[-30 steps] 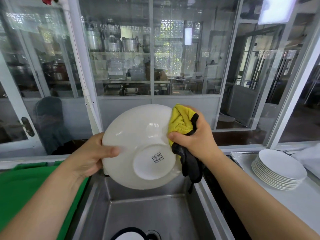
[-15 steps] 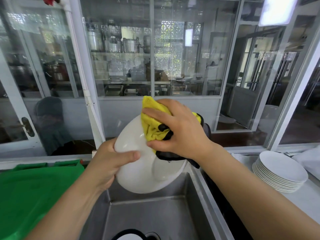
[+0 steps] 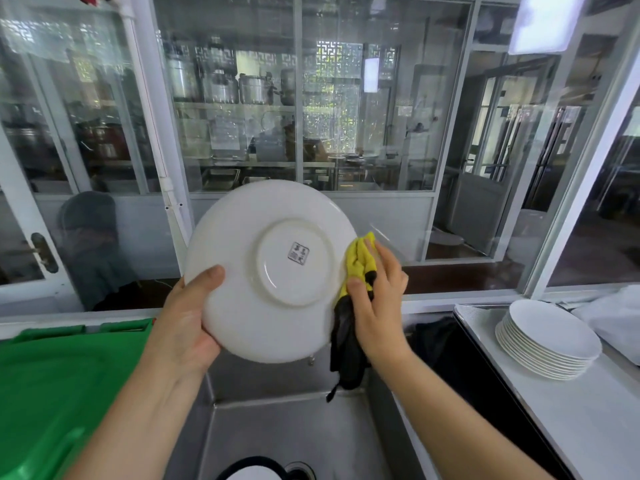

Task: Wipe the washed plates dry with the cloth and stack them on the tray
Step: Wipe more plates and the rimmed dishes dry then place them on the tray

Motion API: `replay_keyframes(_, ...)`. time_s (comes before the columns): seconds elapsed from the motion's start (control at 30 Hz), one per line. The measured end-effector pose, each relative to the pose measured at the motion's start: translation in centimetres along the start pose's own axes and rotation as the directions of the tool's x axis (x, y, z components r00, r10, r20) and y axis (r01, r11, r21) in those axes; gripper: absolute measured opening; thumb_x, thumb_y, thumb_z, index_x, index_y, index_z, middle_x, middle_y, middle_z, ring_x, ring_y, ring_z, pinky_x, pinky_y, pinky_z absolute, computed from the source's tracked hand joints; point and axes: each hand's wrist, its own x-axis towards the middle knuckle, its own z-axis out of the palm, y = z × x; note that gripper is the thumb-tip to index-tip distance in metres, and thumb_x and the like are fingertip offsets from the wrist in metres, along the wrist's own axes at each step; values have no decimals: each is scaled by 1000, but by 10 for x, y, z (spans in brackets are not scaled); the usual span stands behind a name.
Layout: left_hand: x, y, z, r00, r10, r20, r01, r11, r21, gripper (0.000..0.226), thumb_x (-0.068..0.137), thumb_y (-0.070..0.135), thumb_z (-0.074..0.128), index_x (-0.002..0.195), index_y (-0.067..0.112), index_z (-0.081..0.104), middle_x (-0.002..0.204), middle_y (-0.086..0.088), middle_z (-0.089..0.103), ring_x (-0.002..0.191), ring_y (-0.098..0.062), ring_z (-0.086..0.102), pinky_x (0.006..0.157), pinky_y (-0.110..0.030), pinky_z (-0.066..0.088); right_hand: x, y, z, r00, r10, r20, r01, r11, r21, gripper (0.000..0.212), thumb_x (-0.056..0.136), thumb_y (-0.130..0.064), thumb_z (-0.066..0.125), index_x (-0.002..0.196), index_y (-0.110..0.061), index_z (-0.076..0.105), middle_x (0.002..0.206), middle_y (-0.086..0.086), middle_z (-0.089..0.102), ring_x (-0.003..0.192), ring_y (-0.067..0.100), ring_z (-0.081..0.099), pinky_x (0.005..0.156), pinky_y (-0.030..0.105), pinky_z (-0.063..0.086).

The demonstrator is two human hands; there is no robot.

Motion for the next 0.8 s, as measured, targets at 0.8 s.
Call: replay_keyframes(0.8,0,3,2,997,67,-43,-64,996,64,52,55,8,79,105,10,64,92,-7,75,79,-21,72,60,-36,58,26,-48,12,814,-526,247,577,782,-237,48,80,-7,67,127,-2,58,136,12,51,101,29,37,93,39,39)
